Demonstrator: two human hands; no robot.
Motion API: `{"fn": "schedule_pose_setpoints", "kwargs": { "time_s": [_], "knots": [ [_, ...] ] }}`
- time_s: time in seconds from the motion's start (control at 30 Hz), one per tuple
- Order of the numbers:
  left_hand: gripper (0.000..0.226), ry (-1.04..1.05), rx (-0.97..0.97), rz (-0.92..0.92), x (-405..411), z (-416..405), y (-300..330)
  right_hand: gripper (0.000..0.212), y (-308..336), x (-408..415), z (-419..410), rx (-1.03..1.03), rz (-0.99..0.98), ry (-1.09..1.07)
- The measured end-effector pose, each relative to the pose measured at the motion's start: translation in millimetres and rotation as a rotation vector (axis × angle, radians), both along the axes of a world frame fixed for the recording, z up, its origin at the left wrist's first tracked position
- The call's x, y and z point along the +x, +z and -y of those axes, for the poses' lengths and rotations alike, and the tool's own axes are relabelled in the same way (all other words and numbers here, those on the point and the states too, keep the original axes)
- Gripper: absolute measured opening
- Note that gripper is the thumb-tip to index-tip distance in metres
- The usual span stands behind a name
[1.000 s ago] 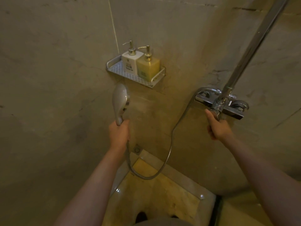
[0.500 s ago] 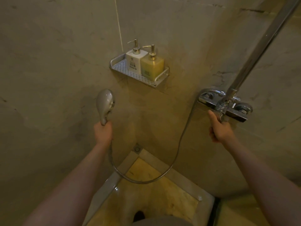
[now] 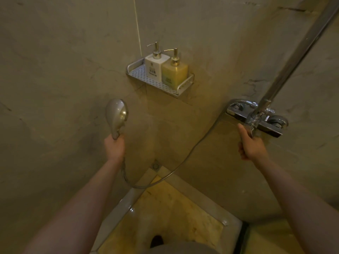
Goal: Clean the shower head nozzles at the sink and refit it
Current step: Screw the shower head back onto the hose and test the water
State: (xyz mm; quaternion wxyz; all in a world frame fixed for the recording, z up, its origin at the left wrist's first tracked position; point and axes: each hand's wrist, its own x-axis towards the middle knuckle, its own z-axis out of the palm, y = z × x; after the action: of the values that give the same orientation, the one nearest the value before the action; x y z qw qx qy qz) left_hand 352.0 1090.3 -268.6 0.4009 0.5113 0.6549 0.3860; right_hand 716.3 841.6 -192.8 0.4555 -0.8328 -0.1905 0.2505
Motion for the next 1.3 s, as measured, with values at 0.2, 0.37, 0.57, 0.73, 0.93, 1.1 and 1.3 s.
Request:
{"fn": "schedule_pose_setpoints", "kwargs": {
  "time_s": [0.2,0.37,0.57,0.73,0.93,1.1,1.3],
  "knots": [
    [0.026,-0.018,0.037,-0.013,6,5,8,0.069,0,0,-1,-0.008,-0.008,-0.016],
    [0.025,-0.001,0.016,0.042,6,7,9,0.065,0,-1,0,0.013,-0.029,-0.018],
    [0.019,0.015,-0.001,0.098,7,8,8,0.066,-2,0,0,0.021,-0.025,-0.019],
    [0.014,0.025,-0.028,0.15,2,6,2,0.066,-4,1,0,0.035,-0.027,-0.016],
    [0.014,0.036,-0.043,0.17,-2,6,-2,0.066,-5,2,0,0.04,-0.018,-0.012],
    [0.02,0.047,-0.063,0.177,-4,-2,-9,0.065,-6,2,-1,0.055,-0.039,-0.022],
    [0.016,0.018,-0.053,0.182,3,2,0,0.074,-8,3,-1,0.051,-0.028,-0.021]
  ]
}}
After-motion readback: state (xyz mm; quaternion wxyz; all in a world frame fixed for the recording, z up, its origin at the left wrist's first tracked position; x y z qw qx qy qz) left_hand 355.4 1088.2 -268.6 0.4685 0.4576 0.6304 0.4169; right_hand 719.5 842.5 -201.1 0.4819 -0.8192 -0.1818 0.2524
